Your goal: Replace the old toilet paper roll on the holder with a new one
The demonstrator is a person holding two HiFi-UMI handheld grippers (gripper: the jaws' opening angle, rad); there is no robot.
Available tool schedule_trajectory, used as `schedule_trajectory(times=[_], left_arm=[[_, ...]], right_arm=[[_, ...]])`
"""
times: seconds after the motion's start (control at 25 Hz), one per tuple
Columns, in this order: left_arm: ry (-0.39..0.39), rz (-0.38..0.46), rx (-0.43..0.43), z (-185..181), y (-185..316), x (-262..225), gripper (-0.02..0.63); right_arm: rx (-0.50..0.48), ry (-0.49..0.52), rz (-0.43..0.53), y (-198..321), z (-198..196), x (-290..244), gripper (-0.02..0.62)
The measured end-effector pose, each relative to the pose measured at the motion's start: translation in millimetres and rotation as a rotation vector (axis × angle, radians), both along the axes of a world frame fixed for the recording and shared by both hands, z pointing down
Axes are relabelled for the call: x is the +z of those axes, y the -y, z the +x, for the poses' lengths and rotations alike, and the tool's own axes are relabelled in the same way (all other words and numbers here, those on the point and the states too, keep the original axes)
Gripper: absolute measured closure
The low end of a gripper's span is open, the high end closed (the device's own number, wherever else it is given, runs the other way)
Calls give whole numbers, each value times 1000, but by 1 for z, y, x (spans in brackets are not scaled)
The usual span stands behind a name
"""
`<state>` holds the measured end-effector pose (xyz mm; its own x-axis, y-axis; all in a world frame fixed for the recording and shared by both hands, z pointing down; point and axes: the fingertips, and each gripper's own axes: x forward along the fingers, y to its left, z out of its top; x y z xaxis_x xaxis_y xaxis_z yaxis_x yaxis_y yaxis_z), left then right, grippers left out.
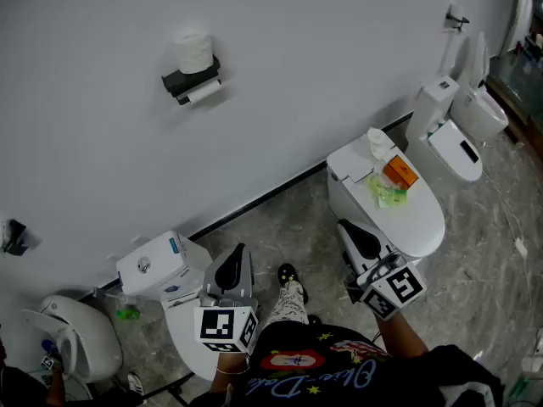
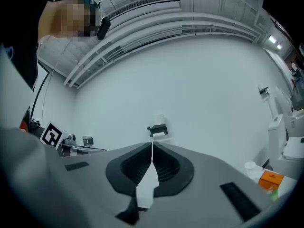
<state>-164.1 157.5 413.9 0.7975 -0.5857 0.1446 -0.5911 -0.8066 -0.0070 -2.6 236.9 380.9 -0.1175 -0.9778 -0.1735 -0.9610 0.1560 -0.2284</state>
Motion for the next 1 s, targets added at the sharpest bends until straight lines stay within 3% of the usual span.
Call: schedule_trajectory(times=[0.24,0.44,0.76,1.0], left_arm=[[-11,50,-10,49,66,4,617],[-102,49,1,93,143,-15,617],[-77,16,-126,96,265,-8,617],[-76,-11,-205,94,309,-6,617]], right_arm=[[-2,-64,-67,59,33,17,580],[-61,-93,0,141,59,-6,580],[-169,-127,-39,286,86,4,580],[-258,-113,-44,346,81,1,580]])
